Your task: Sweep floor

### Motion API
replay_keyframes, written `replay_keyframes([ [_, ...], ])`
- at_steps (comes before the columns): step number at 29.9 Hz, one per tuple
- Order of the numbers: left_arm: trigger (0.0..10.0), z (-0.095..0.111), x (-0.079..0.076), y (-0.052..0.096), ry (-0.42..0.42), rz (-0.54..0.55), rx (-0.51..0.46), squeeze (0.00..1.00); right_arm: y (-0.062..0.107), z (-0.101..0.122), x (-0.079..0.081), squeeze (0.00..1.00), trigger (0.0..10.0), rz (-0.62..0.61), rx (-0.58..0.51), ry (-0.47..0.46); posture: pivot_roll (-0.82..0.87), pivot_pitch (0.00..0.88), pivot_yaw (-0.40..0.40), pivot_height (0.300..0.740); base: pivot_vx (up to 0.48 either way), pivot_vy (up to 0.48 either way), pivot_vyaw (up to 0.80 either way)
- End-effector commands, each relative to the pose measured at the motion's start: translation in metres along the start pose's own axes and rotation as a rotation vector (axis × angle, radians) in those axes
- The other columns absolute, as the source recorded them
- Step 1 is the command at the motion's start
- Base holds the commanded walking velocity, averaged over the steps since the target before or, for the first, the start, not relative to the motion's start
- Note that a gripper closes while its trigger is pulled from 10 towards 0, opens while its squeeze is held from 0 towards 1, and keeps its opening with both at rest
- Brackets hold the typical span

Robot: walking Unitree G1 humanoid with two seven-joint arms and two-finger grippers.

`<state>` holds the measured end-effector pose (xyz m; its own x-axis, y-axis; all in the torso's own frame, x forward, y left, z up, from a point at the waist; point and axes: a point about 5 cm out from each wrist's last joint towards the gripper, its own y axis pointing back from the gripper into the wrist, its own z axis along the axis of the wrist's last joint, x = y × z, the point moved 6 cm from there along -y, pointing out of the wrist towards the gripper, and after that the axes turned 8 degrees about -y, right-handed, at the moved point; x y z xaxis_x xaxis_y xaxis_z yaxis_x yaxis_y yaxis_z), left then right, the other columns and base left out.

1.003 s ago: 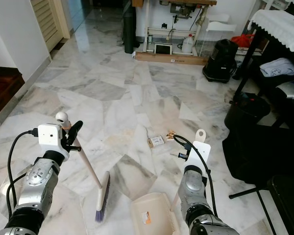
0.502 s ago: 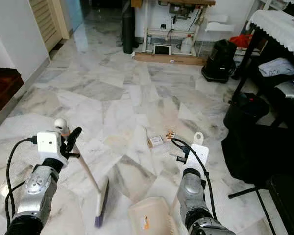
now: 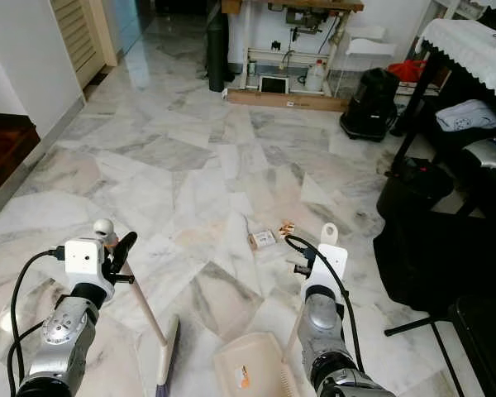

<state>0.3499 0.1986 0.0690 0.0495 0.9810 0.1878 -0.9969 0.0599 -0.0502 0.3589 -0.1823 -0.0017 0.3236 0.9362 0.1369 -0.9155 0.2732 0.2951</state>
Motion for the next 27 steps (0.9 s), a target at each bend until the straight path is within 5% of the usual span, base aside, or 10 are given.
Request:
replay_keyframes([
  [1, 10.0, 0.0034, -0.0024, -0.0018, -0.016, -0.011, -0.015, 0.0, 0.0001, -0.0002, -0.0012, 0.0, 10.0, 0.005, -0.002, 0.018, 0.02, 0.0, -0.105, 0.74, 0.0, 0.0, 0.0],
  [11, 10.0, 0.0075, -0.0032, -0.0038, -0.019, -0.021, -0.031, 0.0, 0.0008, -0.003, -0.0031, 0.0, 10.0, 0.001, 0.01, 0.003, 0.02, 0.0, -0.103, 0.74, 0.0, 0.0, 0.0],
  [12, 10.0, 0.0082, -0.0037, -0.0042, -0.02, -0.024, -0.034, 0.0, 0.0008, -0.0031, -0.0031, 0.07, 10.0, 0.001, 0.01, 0.002, 0.02, 0.0, -0.103, 0.74, 0.0, 0.0, 0.0],
  [13, 10.0, 0.0084, -0.004, -0.0044, -0.02, -0.026, -0.036, 0.0, 0.0009, -0.0033, -0.0027, 0.24, 10.0, 0.004, 0.011, -0.003, 0.02, 0.0, -0.103, 0.74, 0.0, 0.0, 0.0],
  [14, 10.0, 0.0088, -0.0043, -0.0046, -0.02, -0.028, -0.037, 0.0, 0.0009, -0.0033, -0.0025, 1.0, 10.0, 0.006, 0.011, -0.004, 0.02, 0.0, -0.102, 0.74, 0.0, 0.0, 0.0],
  [22, 10.0, 0.0116, -0.0067, -0.0063, -0.021, -0.042, -0.045, 0.0, 0.0006, -0.0033, -0.0042, 1.0, 10.0, -0.002, 0.013, -0.008, 0.02, 0.002, -0.1, 0.74, 0.0, 0.0, 0.0],
  [23, 10.0, 0.0119, -0.0071, -0.0066, -0.021, -0.045, -0.046, 0.0, 0.0006, -0.0034, -0.0044, 0.85, 10.0, -0.002, 0.014, -0.006, 0.02, 0.003, -0.099, 0.74, 0.0, 0.0, 0.0],
  [24, 10.0, 0.012, -0.0073, -0.0067, -0.02, -0.047, -0.046, 0.0, 0.0005, -0.0035, -0.0043, 0.38, 10.0, -0.001, 0.015, -0.007, 0.02, 0.003, -0.099, 0.74, 0.0, 0.0, 0.0],
  [27, 10.0, 0.0126, -0.0082, -0.0071, -0.02, -0.051, -0.048, 0.0, 0.0006, -0.0039, -0.0038, 0.44, 10.0, 0.002, 0.017, -0.009, 0.02, 0.004, -0.098, 0.74, 0.0, 0.0, 0.0],
])
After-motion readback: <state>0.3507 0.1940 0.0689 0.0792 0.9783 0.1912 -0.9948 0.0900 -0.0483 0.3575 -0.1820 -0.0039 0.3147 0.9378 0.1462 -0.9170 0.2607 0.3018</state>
